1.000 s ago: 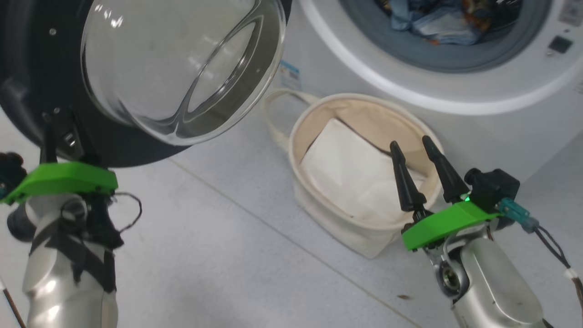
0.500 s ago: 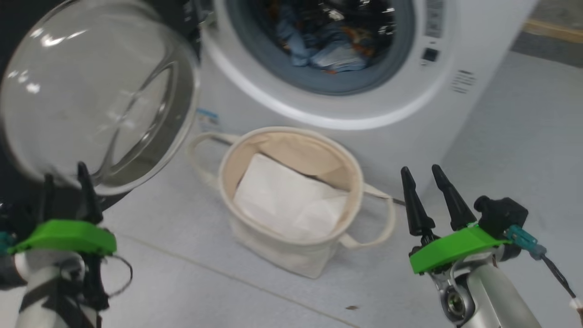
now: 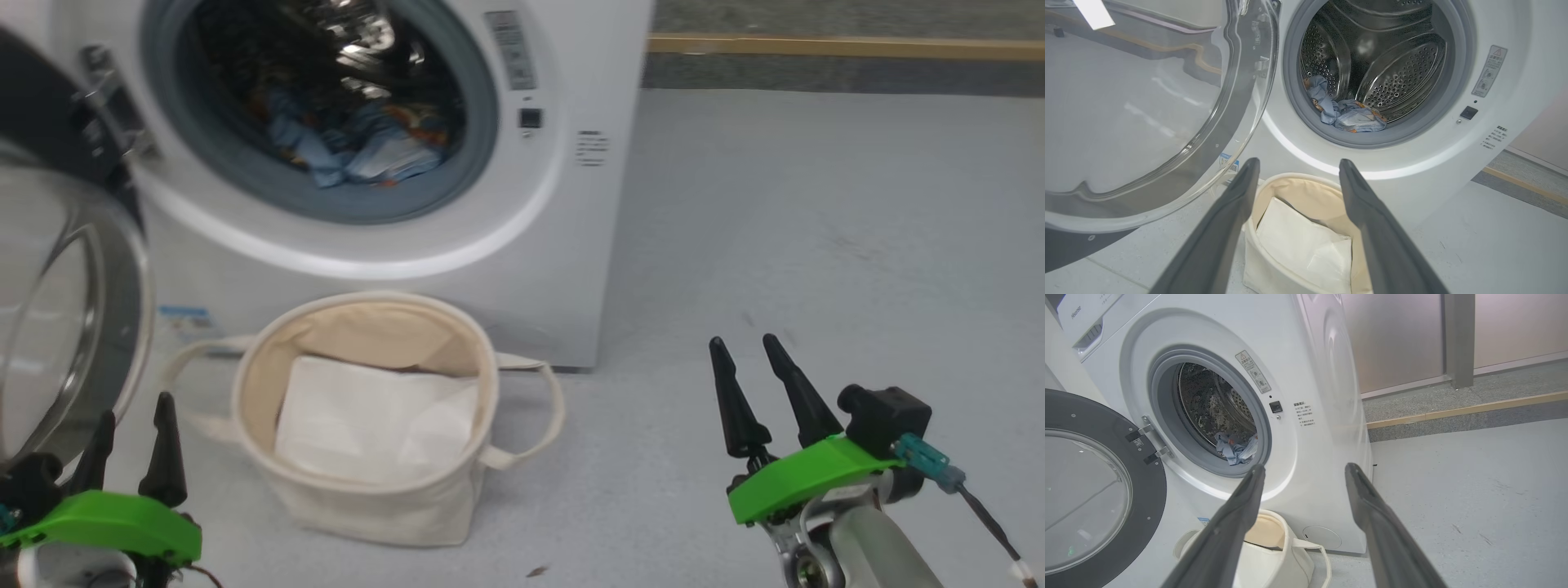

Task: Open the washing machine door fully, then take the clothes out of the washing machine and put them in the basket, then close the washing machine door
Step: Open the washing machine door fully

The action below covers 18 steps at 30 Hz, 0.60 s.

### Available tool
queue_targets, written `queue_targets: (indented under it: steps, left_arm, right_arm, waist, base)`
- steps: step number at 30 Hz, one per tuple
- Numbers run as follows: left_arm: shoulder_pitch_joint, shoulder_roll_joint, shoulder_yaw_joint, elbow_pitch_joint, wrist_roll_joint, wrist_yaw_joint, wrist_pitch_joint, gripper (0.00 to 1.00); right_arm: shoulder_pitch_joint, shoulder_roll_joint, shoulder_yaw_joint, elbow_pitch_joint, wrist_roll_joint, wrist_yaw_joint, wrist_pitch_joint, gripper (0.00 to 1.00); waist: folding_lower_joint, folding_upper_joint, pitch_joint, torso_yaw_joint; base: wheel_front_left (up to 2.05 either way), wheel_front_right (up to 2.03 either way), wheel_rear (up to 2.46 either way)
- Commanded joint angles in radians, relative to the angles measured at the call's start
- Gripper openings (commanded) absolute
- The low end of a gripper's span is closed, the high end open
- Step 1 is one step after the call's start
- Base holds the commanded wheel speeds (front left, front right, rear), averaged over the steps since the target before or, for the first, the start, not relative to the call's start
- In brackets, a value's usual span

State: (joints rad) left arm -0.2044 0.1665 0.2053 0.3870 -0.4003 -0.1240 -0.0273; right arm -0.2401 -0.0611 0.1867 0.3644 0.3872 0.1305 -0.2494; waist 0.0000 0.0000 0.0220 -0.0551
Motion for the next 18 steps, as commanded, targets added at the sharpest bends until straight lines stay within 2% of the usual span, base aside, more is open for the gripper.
queue_targets:
  steps: [1,9,18]
  left_arm:
    - [-0.017,0.044,0.03,-0.057,-0.007,-0.002,0.003,1.0]
    - [0.053,0.09,-0.027,-0.163,-0.061,-0.006,0.0,1.0]
    - [0.099,0.148,-0.136,-0.201,-0.142,-0.007,-0.02,1.0]
  right_arm:
    - [-0.021,0.011,0.023,-0.029,-0.007,0.0,-0.012,1.0]
    - [-0.03,0.011,0.005,-0.036,-0.01,0.0,-0.012,1.0]
    - [-0.014,0.011,-0.022,-0.041,-0.033,0.0,-0.012,1.0]
  waist:
    - [0.0,0.0,-0.022,-0.075]
    - [0.0,0.0,-0.03,-0.141]
    - [0.0,0.0,-0.04,-0.128]
  base:
    - [0.0,0.0,0.0]
    - [0.0,0.0,0.0]
    - [0.0,0.0,0.0]
